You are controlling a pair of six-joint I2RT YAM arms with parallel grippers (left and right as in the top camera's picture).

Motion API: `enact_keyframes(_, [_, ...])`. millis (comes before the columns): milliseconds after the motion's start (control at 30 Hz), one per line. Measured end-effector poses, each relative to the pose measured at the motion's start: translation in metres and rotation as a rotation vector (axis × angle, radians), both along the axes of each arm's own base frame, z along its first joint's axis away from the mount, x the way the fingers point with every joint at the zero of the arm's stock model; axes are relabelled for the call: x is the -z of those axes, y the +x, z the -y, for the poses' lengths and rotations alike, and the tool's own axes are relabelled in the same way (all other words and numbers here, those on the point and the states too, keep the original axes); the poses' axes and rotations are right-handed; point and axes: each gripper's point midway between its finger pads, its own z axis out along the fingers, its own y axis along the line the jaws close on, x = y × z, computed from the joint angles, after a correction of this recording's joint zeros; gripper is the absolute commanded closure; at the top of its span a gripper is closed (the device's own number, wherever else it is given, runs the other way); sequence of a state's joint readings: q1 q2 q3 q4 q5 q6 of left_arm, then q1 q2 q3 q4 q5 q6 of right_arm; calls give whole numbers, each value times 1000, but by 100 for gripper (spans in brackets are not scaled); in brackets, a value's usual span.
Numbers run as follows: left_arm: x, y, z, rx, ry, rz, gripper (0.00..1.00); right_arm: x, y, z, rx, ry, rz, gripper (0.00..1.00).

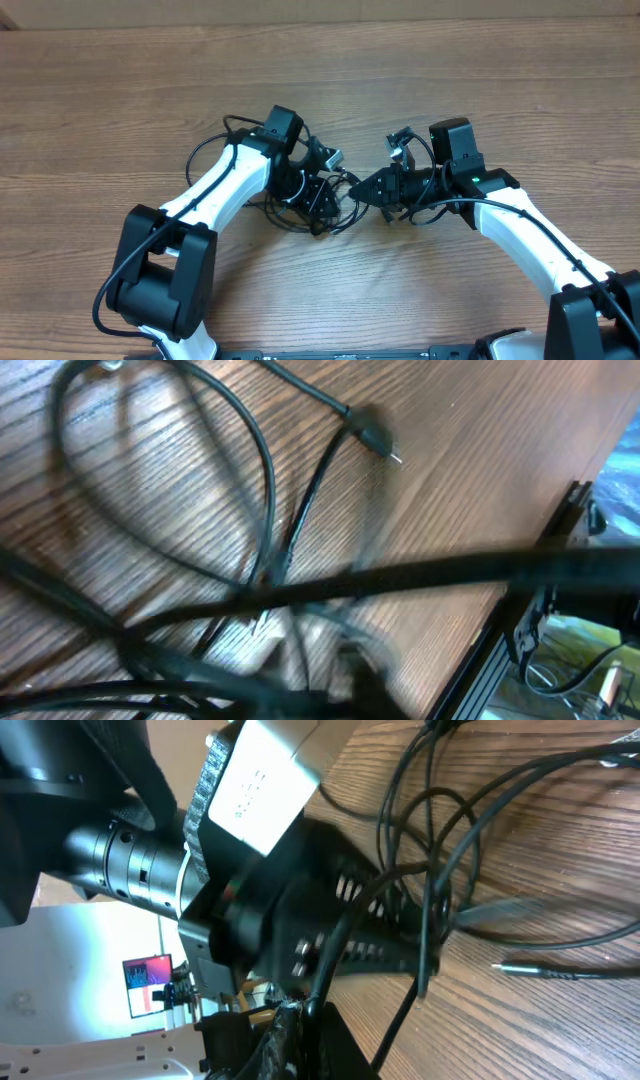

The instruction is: Untangle cables

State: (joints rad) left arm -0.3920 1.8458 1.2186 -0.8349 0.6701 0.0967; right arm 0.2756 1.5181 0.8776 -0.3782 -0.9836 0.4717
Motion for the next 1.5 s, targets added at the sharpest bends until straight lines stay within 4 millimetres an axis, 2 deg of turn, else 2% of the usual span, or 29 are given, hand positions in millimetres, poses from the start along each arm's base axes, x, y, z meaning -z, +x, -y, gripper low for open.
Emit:
enact_keyframes(167, [2, 0, -4, -17, 26, -13, 96, 4, 0, 2, 11, -19, -8, 96])
enact_keyframes(267, [2, -2, -14, -41, 42, -44, 96, 14, -1, 8, 39, -75, -40, 96])
enact_keyframes(333, [-5, -2, -25, -69, 49, -53, 96, 24, 0, 14, 69, -130, -56, 96])
enact_keyframes(367, [-14, 0, -30, -86, 45, -39, 96, 26, 1, 15, 78, -146, -56, 96])
enact_keyframes(533, [-88, 12, -46, -144, -30, 165, 96, 36, 7, 24, 122, -220, -48, 96])
enact_keyframes(567, [-103, 10, -48, -148, -45, 210, 96, 38, 7, 25, 128, -228, -46, 96])
enact_keyframes(600, [-128, 7, -51, -155, -71, 288, 96, 40, 8, 27, 135, -242, -44, 96])
enact_keyframes(733, [-184, -9, -59, -139, -118, 500, 96, 48, 10, 35, 163, -298, -51, 96])
enact_keyframes(833, [-206, -18, -69, -153, -95, 609, 96, 58, 10, 45, 196, -373, -63, 96])
enact_keyframes(933, [-211, -20, -78, -176, -53, 651, 96, 68, 10, 59, 236, -463, -73, 96])
enact_keyframes(1133, [-197, -21, -90, -200, 34, 614, 96, 80, 19, 82, 335, -589, -65, 96])
enact_keyframes(1267, [-174, -9, -110, -285, 177, 558, 96, 86, 25, 99, 402, -679, -57, 96])
enact_keyframes(1500, [-140, 0, -131, -422, 333, 409, 96, 91, 28, 122, 504, -789, -68, 96])
